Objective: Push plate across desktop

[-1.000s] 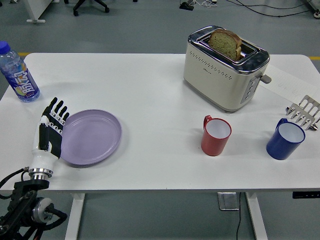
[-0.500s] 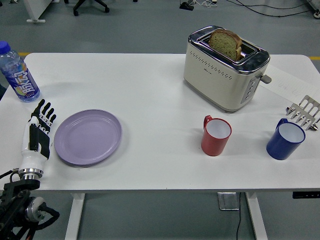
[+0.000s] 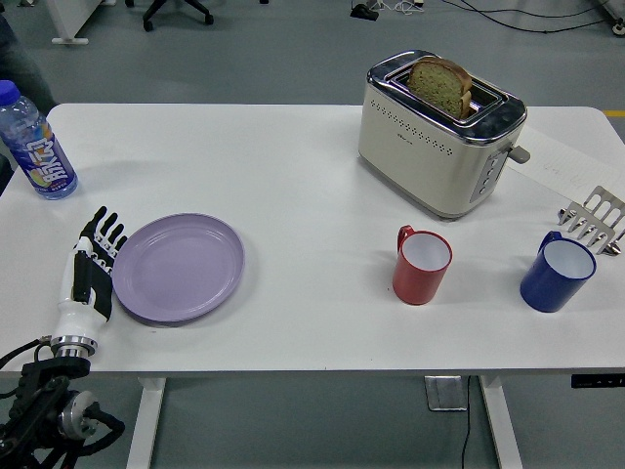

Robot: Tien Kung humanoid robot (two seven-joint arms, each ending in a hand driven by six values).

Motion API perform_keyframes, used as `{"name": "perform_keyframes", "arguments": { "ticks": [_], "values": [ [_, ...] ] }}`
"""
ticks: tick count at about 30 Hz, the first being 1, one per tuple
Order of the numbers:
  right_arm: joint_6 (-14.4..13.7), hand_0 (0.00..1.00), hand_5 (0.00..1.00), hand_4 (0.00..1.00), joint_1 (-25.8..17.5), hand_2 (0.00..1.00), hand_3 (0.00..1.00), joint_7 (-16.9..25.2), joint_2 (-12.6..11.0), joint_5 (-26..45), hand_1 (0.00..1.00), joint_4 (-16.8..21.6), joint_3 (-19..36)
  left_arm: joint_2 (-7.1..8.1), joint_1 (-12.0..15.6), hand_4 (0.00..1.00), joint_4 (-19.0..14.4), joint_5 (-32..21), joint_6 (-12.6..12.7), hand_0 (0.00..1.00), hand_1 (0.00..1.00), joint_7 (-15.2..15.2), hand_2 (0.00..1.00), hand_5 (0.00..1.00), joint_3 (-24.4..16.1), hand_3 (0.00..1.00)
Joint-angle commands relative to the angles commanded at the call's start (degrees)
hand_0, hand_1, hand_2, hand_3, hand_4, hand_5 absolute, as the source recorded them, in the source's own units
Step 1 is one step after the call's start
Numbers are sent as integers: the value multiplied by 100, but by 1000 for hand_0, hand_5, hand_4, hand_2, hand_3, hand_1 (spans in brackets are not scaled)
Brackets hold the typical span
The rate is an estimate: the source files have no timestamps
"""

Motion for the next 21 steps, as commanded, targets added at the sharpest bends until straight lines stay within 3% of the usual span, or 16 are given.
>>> {"name": "perform_keyframes", "arguments": {
  "ticks": [12, 21],
  "values": [
    [2, 603, 342, 144, -10, 652, 610, 11, -8, 19, 546, 0, -34, -98, -40, 499, -40, -164, -36, 928, 933, -48, 945, 998, 304, 926],
    [7, 602, 341, 143, 14, 652, 611, 15, -10, 5, 545, 0, -42, -29, -133, 497, -72, -282, -90, 927, 932, -30, 946, 998, 638, 927]
  ]
}}
